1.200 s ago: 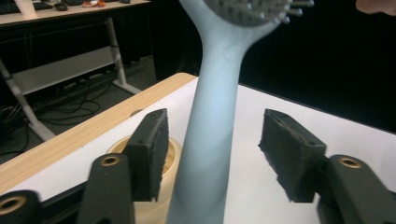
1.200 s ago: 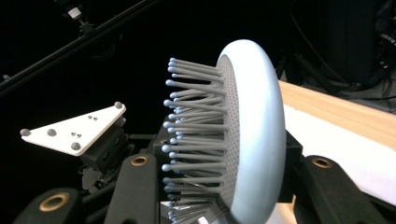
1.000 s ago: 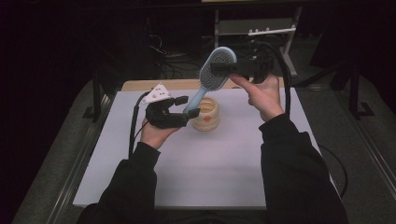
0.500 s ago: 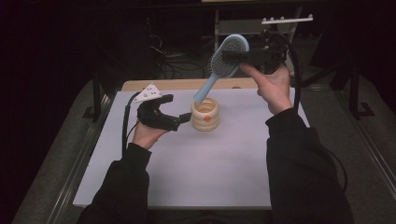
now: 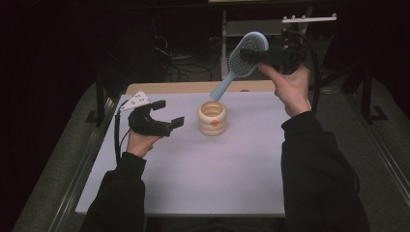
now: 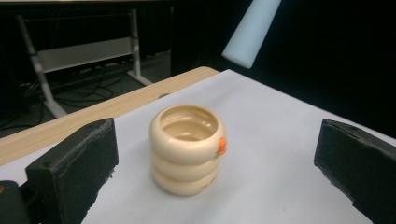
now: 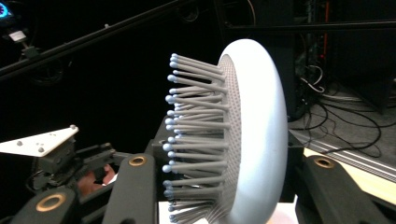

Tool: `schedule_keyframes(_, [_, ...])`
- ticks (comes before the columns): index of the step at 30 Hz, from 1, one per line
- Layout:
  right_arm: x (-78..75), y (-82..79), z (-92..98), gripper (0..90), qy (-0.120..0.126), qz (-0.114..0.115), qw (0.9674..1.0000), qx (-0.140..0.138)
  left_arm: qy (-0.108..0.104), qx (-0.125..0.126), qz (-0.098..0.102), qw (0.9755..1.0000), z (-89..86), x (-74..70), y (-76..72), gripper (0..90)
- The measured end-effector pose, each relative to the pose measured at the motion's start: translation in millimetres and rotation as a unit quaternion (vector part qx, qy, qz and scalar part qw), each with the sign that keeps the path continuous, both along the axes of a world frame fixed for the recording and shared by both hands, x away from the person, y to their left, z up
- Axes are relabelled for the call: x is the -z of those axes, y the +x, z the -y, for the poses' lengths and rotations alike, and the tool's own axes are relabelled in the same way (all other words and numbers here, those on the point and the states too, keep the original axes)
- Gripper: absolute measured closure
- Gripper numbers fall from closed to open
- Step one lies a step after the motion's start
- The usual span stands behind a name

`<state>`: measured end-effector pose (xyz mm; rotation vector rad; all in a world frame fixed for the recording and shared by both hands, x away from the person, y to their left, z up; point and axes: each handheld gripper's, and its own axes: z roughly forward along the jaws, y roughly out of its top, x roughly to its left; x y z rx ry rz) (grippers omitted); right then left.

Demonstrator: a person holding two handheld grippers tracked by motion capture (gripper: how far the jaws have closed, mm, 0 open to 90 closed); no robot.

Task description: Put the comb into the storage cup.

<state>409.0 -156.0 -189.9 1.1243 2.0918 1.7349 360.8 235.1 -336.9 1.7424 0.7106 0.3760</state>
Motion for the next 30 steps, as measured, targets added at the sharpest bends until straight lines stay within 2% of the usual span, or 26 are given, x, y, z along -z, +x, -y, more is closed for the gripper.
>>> schedule_keyframes(6, [1.9,3.3,4.9,54.5,0.005,0.005,0.9999,0.012,0.002,-0.010,-0.001,0.9999,-15.7,7.7,-2.3,0.0])
schedule_keyframes(16, [13.2,10.6,10.7,54.5,0.010,0.009,0.9994,0.031,-0.017,-0.030,0.002,0.9994,-41.1,16.7,-7.9,0.0])
schedule_keyframes(22, [17.7,14.8,11.5,54.5,0.012,0.012,0.9993,0.033,-0.021,-0.019,0.005,0.9996,-50.5,23.0,-12.5,0.0])
schedule_keyframes(26, [20.5,16.6,9.2,54.4,0.006,0.013,0.9994,0.032,-0.017,-0.022,0.012,0.9996,-55.3,28.7,-16.0,0.0])
schedule_keyframes(30, [24.8,19.4,6.4,54.4,0.001,0.012,0.9995,0.031,-0.028,-0.020,0.023,0.9991,-62.2,34.4,-20.3,0.0])
